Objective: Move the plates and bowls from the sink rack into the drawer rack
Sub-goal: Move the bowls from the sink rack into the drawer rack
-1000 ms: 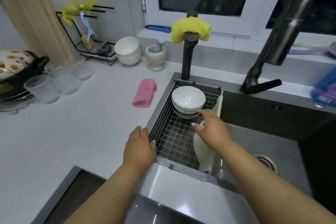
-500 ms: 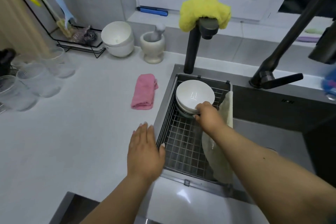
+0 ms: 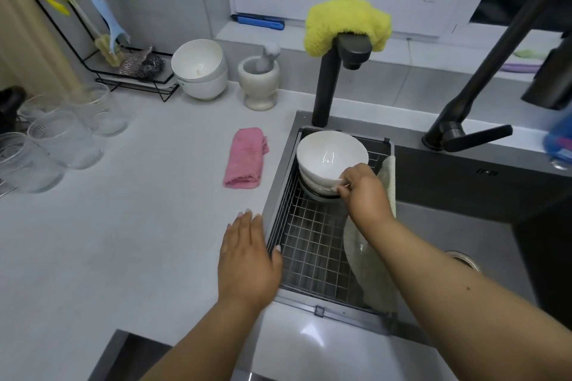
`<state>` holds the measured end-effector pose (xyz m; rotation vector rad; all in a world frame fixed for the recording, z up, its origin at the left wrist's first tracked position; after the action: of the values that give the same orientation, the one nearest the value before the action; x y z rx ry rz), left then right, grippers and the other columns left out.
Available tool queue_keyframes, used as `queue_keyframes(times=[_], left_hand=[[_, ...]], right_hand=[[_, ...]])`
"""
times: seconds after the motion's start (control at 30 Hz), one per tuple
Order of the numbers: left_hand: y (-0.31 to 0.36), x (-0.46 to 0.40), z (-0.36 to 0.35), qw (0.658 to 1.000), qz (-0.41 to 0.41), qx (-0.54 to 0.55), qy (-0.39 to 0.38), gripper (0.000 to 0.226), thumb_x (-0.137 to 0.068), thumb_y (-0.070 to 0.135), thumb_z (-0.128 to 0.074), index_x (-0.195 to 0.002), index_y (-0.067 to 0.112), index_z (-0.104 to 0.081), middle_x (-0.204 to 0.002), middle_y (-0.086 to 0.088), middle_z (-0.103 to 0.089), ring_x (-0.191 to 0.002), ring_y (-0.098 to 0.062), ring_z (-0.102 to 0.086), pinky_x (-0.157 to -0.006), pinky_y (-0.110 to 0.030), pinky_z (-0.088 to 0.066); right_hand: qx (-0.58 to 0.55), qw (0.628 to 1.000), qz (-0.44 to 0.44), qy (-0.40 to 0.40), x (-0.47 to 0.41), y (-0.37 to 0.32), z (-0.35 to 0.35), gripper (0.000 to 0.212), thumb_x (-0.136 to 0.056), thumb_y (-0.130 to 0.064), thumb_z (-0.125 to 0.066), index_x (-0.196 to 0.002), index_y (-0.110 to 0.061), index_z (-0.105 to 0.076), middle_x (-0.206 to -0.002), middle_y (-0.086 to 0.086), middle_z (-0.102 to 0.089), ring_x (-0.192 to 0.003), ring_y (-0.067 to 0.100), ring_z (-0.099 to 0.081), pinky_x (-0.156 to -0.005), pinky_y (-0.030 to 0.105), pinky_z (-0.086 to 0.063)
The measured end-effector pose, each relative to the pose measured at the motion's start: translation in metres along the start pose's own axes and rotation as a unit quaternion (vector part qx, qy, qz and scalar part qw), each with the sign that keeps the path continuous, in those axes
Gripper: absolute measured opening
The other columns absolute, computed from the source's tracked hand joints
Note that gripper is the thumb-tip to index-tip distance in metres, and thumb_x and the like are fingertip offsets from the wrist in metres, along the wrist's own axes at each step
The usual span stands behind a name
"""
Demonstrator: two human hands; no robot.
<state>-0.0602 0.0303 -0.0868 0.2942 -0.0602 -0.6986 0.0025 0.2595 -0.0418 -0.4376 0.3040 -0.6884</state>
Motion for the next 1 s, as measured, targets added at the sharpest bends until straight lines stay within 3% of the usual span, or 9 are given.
queue_keyframes(times=[0.1, 0.23, 0.37, 0.5, 0.6, 0.7, 0.77, 0.87, 1.0], left_hand=[[0.000, -0.001, 0.000, 1.000, 0.001, 0.009, -0.001, 0.071, -0.089, 0.048, -0.025, -0.149, 0.010, -0.027, -0.158, -0.009, -0.022, -0.147, -0.022, -0.014, -0.120, -0.032, -0.001], [-0.002, -0.001, 0.005, 0.999, 0.008, 0.049, -0.002, 0.069, -0.091, 0.048, -0.029, -0.148, 0.010, -0.030, -0.156, -0.008, -0.026, -0.146, -0.020, -0.017, -0.119, -0.029, -0.001], [-0.002, -0.006, 0.018, 0.975, 0.092, 0.200, 0.001, 0.053, -0.098, 0.035, -0.042, -0.143, 0.007, -0.039, -0.147, -0.010, -0.042, -0.137, -0.024, -0.034, -0.117, -0.037, -0.023], [0.032, 0.001, 0.050, 0.934, 0.128, 0.327, 0.064, 0.043, -0.097, 0.039, -0.037, -0.125, 0.011, -0.054, -0.118, 0.004, -0.056, -0.116, -0.021, -0.052, -0.096, -0.033, -0.040], [0.066, 0.014, 0.059, 0.873, 0.175, 0.455, 0.036, 0.031, -0.099, 0.043, -0.035, -0.105, 0.021, -0.056, -0.105, 0.005, -0.060, -0.103, -0.018, -0.056, -0.086, -0.033, -0.043], [0.100, 0.034, 0.055, 0.738, 0.226, 0.634, -0.055, 0.038, -0.099, 0.055, -0.028, -0.102, 0.029, -0.055, -0.101, -0.005, -0.064, -0.099, -0.024, -0.064, -0.085, -0.043, -0.054], [0.115, 0.049, 0.054, 0.678, 0.233, 0.691, -0.089, 0.045, -0.095, 0.063, -0.029, -0.110, 0.030, -0.055, -0.104, -0.011, -0.065, -0.092, -0.029, -0.070, -0.079, -0.043, -0.057], [0.132, 0.069, 0.058, 0.629, 0.234, 0.735, -0.101, 0.050, -0.090, 0.065, -0.038, -0.120, 0.029, -0.055, -0.113, -0.009, -0.063, -0.094, -0.032, -0.070, -0.071, -0.042, -0.058], [0.149, 0.099, 0.060, 0.607, 0.264, 0.745, -0.084, 0.022, -0.094, 0.040, -0.049, -0.106, 0.024, -0.057, -0.111, -0.012, -0.063, -0.102, -0.034, -0.064, -0.075, -0.044, -0.057]], right_hand=[[-0.022, 0.998, 0.032, 0.047, 0.016, -0.010, 0.022, 0.011, -0.084, -0.008, -0.068, -0.082, 0.001, -0.062, -0.092, 0.006, -0.050, -0.076, 0.015, -0.043, -0.055, 0.015, -0.026], [-0.047, 0.995, 0.061, 0.065, 0.043, -0.020, 0.046, 0.018, -0.080, -0.014, -0.074, -0.077, -0.001, -0.061, -0.086, -0.001, -0.047, -0.072, 0.013, -0.042, -0.056, 0.007, -0.028], [-0.061, 0.995, 0.078, 0.033, 0.071, -0.020, 0.056, 0.020, -0.077, -0.019, -0.077, -0.076, -0.005, -0.062, -0.084, -0.004, -0.046, -0.071, 0.012, -0.043, -0.056, 0.008, -0.028], [-0.067, 0.992, 0.102, 0.013, 0.097, -0.019, 0.069, 0.022, -0.076, -0.022, -0.078, -0.076, -0.006, -0.062, -0.084, -0.007, -0.046, -0.069, 0.007, -0.041, -0.056, 0.007, -0.030], [-0.080, 0.989, 0.121, 0.009, 0.114, -0.019, 0.083, 0.021, -0.075, -0.022, -0.079, -0.076, -0.009, -0.062, -0.083, -0.010, -0.044, -0.066, -0.003, -0.040, -0.057, 0.006, -0.032], [-0.082, 0.986, 0.141, 0.018, 0.130, -0.016, 0.100, 0.021, -0.074, -0.021, -0.079, -0.075, -0.012, -0.061, -0.082, -0.011, -0.043, -0.066, -0.005, -0.040, -0.056, 0.007, -0.029], [-0.081, 0.983, 0.162, 0.022, 0.140, -0.012, 0.111, 0.020, -0.072, -0.016, -0.080, -0.073, -0.011, -0.061, -0.082, -0.010, -0.044, -0.065, 0.000, -0.041, -0.056, 0.007, -0.026], [-0.091, 0.976, 0.196, 0.016, 0.155, -0.006, 0.122, 0.018, -0.069, -0.009, -0.080, -0.073, -0.010, -0.062, -0.082, -0.008, -0.046, -0.071, 0.009, -0.045, -0.060, 0.007, -0.027], [-0.112, 0.970, 0.217, -0.005, 0.174, 0.004, 0.130, 0.018, -0.068, -0.008, -0.080, -0.076, -0.012, -0.064, -0.083, -0.009, -0.049, -0.072, 0.008, -0.047, -0.060, 0.012, -0.033]])
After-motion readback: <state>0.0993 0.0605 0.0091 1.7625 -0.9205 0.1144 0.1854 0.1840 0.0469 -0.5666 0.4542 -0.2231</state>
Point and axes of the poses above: each hand's wrist, its own x-axis away from the middle knuckle, its own z-axis out of the back of the hand, y = z × x, the point moved 7 cm from there along -x, towards the middle knuckle
